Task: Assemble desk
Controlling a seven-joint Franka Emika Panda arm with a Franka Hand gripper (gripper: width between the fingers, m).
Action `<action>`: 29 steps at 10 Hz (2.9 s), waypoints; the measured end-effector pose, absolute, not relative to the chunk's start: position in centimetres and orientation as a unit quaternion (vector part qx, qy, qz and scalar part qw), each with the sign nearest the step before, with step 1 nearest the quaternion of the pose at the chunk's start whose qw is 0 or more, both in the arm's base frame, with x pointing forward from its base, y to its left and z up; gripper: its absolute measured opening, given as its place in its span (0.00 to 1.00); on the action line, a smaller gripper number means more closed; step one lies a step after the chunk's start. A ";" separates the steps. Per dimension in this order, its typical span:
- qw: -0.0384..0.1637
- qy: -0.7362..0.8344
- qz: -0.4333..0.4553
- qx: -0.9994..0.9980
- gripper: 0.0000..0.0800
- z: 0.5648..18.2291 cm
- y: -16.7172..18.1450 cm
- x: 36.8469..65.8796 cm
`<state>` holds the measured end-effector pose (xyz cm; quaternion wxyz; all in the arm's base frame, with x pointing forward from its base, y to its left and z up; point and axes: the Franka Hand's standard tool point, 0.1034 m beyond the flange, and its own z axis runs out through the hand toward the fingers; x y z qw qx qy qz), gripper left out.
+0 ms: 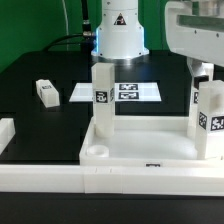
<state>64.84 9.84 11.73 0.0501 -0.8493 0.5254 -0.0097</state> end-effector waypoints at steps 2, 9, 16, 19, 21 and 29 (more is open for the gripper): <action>0.043 0.422 -0.018 -0.906 0.81 11.7 10.0 64.8; 0.031 0.142 -0.033 -0.989 0.81 11.8 9.9 65.0; 0.019 0.027 -0.037 -0.999 0.50 11.8 9.6 65.0; 0.020 0.053 -0.036 -0.998 0.36 11.8 9.6 65.0; 0.035 0.155 -0.032 -0.987 0.36 11.8 9.4 65.0; 0.048 0.522 -0.013 -0.851 0.36 11.7 9.5 65.0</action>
Offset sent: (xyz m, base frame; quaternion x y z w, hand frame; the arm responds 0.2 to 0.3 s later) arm 0.0047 0.0065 0.0043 0.0021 0.0055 -0.1924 0.9813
